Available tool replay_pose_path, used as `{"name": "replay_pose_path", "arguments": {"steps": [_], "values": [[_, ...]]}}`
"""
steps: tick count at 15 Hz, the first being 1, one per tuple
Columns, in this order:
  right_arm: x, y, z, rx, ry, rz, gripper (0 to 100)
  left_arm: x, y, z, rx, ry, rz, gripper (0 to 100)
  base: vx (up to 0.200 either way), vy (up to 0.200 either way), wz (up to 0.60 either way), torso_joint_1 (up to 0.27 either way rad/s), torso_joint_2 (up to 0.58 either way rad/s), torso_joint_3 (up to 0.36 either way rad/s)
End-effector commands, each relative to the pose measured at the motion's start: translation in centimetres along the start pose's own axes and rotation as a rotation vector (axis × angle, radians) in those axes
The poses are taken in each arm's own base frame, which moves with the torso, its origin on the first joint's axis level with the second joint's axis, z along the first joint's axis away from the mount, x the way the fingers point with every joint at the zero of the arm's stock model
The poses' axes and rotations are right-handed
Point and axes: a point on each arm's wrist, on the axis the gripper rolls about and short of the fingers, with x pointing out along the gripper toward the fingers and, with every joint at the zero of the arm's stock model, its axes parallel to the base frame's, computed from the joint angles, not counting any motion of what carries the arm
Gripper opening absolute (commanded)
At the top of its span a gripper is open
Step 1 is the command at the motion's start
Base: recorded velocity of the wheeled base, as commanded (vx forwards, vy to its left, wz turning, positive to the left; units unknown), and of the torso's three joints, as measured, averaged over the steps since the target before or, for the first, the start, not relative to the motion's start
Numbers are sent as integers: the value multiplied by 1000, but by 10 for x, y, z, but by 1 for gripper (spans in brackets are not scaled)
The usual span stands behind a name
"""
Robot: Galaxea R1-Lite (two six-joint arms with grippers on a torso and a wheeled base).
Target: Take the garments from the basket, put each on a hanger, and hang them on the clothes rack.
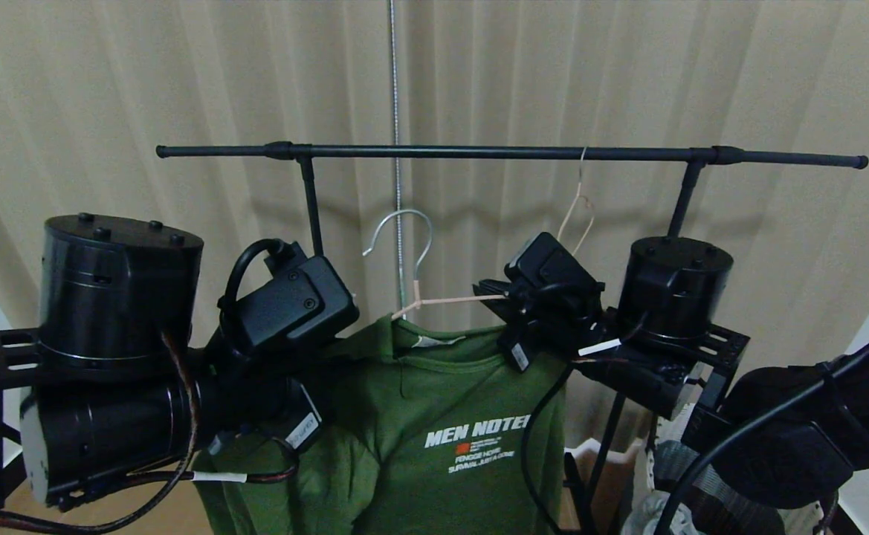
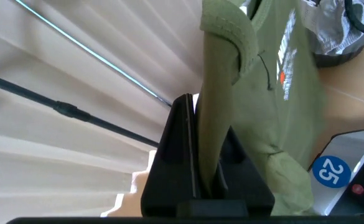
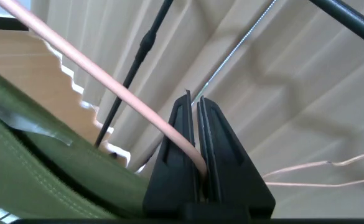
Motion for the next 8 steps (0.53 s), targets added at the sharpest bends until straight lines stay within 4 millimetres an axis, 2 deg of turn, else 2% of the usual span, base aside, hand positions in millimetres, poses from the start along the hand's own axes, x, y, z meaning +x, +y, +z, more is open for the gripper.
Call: {"name": "replay_pose_path", "arguments": {"steps": [1,7,8], "values": [[0,-1,0,0,3,-7,0,0,0,0,0,4,1,0,0,0,0,0,0,0],[-3,-1,1,0,-2,-9,0,0,0,-2,-7,-7,10,0,0,0,0,0,0,0],[-4,-1,1,0,-2,-9,0,0,1,-2,-7,-8,11,100,0,0,0,0,0,0]]}}
